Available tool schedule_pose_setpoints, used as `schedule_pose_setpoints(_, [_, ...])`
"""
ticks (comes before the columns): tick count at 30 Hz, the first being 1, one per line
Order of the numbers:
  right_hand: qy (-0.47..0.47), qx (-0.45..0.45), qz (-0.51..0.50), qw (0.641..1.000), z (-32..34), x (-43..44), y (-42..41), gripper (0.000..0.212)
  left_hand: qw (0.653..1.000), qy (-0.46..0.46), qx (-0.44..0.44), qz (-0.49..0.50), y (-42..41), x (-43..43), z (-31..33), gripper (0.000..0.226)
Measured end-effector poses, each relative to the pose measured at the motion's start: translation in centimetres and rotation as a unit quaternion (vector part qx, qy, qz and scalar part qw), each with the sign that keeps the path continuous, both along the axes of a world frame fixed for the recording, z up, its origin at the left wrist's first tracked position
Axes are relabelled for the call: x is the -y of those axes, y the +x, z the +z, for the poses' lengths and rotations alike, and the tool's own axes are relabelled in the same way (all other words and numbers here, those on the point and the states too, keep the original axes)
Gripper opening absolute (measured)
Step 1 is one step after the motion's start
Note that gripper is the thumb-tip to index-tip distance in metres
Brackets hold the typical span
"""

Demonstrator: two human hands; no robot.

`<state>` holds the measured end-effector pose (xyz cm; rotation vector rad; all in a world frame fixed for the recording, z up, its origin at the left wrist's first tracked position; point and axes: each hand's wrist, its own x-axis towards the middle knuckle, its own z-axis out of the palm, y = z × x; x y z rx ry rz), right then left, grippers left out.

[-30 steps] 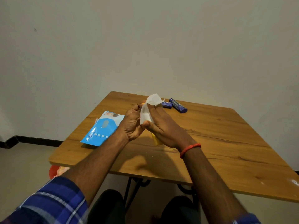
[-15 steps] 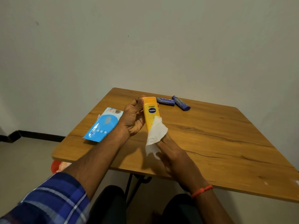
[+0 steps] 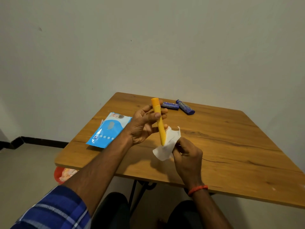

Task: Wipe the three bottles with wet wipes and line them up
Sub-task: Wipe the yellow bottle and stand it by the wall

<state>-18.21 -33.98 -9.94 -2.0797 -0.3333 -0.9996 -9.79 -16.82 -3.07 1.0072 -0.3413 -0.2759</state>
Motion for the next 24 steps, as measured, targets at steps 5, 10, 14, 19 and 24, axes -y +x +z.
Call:
schedule_pose_setpoints(5, [0.09,-0.066,0.063,0.992,1.6,0.9,-0.6,0.032,0.999,0.038,0.037,-0.014,-0.2,-1.0,-0.1,0.064])
schedule_pose_setpoints(10, [0.215,-0.084,0.052,0.972,4.3,1.6,-0.5,0.04,0.972,0.188,0.132,0.039,-0.7,-1.1,0.2,0.062])
schedule_pose_setpoints(14, [0.178,-0.037,0.067,0.981,6.8,0.9,0.0,0.031,0.938,0.28,0.196,0.06,-1.1,-0.3,0.3,0.062])
schedule_pose_setpoints(19, [0.127,-0.088,0.047,0.987,8.2,-0.6,1.0,0.015,0.902,0.344,0.253,0.067,-1.6,0.5,0.4,0.061])
schedule_pose_setpoints(24, [0.191,-0.158,0.02,0.969,8.8,-0.8,1.9,0.012,0.883,0.376,0.275,0.061,-2.2,0.7,0.5,0.059])
